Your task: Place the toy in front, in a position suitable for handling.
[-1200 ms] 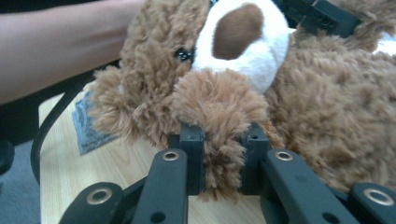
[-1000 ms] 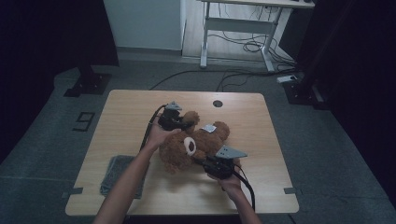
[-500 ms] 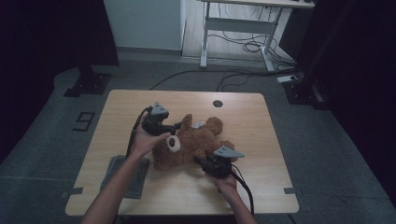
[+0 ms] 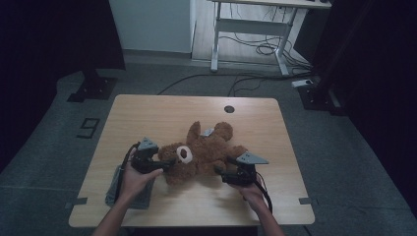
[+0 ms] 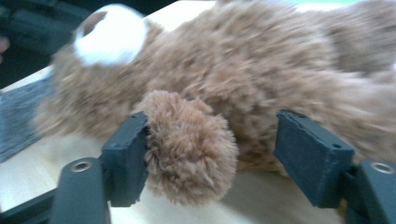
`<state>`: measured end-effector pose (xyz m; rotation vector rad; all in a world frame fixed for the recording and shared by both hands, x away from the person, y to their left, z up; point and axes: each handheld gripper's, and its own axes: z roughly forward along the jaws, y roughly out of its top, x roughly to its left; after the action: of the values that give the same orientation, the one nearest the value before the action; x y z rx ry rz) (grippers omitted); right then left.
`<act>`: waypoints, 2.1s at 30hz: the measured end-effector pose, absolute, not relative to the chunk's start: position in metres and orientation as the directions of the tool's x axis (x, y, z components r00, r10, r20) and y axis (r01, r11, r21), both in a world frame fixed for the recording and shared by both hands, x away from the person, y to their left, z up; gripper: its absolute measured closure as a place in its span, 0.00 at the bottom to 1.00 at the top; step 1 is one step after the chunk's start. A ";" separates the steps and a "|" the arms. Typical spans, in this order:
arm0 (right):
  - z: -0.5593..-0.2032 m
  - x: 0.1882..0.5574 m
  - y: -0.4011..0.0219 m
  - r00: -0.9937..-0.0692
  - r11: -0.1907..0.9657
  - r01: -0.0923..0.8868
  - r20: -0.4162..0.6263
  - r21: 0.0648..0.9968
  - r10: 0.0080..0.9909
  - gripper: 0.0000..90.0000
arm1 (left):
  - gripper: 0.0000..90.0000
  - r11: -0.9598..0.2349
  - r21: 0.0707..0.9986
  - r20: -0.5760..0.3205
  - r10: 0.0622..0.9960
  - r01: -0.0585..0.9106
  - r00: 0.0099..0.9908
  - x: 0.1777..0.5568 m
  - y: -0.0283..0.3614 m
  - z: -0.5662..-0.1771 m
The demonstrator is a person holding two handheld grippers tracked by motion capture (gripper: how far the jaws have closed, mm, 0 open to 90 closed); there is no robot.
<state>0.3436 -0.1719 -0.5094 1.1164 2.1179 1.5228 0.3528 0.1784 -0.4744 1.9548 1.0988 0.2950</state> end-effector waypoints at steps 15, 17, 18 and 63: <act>-0.485 0.395 -0.216 -0.552 0.074 0.441 0.205 0.895 0.808 0.23 | 0.16 -0.278 0.745 -0.204 0.771 0.607 0.603 0.335 0.173 -0.480; -0.490 0.403 -0.219 -0.539 0.080 0.463 0.209 0.883 0.816 0.22 | 0.16 -0.287 0.736 -0.202 0.771 0.613 0.604 0.334 0.171 -0.482; -0.493 0.407 -0.219 -0.536 0.090 0.481 0.211 0.872 0.817 0.22 | 0.16 -0.289 0.733 -0.204 0.771 0.616 0.604 0.334 0.171 -0.483; -0.519 0.367 -0.238 -0.601 -0.016 0.448 0.314 0.894 0.735 0.63 | 0.59 -0.247 0.769 -0.185 0.798 0.590 0.574 0.407 0.159 -0.472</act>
<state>0.3666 -0.2377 -0.5191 1.2485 2.0093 1.6583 0.4073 0.1585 -0.4725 1.9520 1.1131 0.3075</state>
